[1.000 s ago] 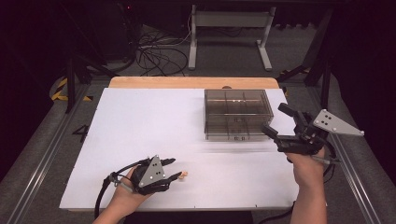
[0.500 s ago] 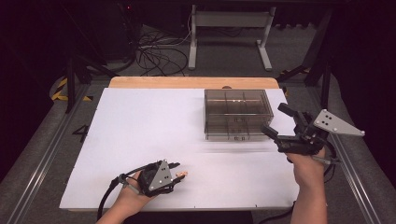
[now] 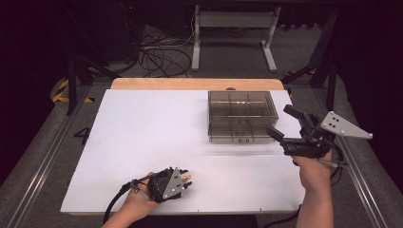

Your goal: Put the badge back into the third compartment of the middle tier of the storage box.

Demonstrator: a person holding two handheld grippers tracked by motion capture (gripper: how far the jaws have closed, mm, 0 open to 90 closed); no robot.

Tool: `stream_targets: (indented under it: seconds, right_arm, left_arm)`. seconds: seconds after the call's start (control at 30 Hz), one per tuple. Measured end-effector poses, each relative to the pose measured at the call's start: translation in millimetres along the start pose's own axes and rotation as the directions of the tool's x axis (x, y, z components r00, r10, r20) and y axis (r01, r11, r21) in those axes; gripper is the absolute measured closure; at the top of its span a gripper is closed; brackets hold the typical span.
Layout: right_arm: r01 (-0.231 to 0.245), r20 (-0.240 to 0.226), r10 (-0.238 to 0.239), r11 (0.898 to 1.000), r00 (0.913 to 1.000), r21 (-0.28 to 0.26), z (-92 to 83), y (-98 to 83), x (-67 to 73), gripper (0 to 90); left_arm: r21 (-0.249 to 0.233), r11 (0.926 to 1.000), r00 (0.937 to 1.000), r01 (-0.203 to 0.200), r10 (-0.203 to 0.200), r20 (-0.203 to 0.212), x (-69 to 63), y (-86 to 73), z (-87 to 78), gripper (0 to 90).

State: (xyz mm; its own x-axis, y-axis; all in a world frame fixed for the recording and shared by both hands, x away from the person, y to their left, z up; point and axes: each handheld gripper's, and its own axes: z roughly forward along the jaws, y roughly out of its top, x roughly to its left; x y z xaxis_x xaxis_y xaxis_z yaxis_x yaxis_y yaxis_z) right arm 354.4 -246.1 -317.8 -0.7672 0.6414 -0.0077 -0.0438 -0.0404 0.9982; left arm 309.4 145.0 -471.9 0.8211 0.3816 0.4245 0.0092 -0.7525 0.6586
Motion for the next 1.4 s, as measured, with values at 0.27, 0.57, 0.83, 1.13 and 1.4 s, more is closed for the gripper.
stream_targets:
  seconds: [0.27, 0.57, 0.83, 1.13, 1.4]
  right_arm:
    - [0.003, -0.003, -0.003, 1.000, 1.0000, 0.002, 1.3, -0.4, 0.4, 5.4]
    - [0.000, -0.005, 0.000, 1.000, 1.0000, 0.002, 0.7, -0.4, 0.0, 5.5]
    - [0.002, -0.006, -0.002, 1.000, 1.0000, 0.003, 1.4, -0.5, 0.3, 5.6]
    - [0.000, -0.006, 0.000, 1.000, 1.0000, 0.001, 0.5, 0.0, 0.4, 5.7]
    - [0.001, -0.003, -0.001, 1.000, 1.0000, -0.002, -0.6, 0.4, -0.1, 5.8]
  left_arm:
    - [0.035, 0.9990, 0.9995, -0.029, 0.030, -0.012, 0.9, -2.3, 6.8, 61.3]
    - [0.048, 0.9988, 0.9996, 0.006, -0.007, 0.026, 5.8, -5.3, 11.4, 66.7]
    - [0.061, 0.9979, 0.9990, 0.022, -0.024, 0.038, 9.6, -4.0, 11.2, 74.5]
    - [0.040, 0.9978, 0.9977, 0.053, -0.055, 0.041, 14.0, -4.2, 6.5, 81.7]
    - [0.019, 0.9963, 0.9954, 0.084, -0.085, 0.045, 20.7, -6.8, 1.6, 82.8]
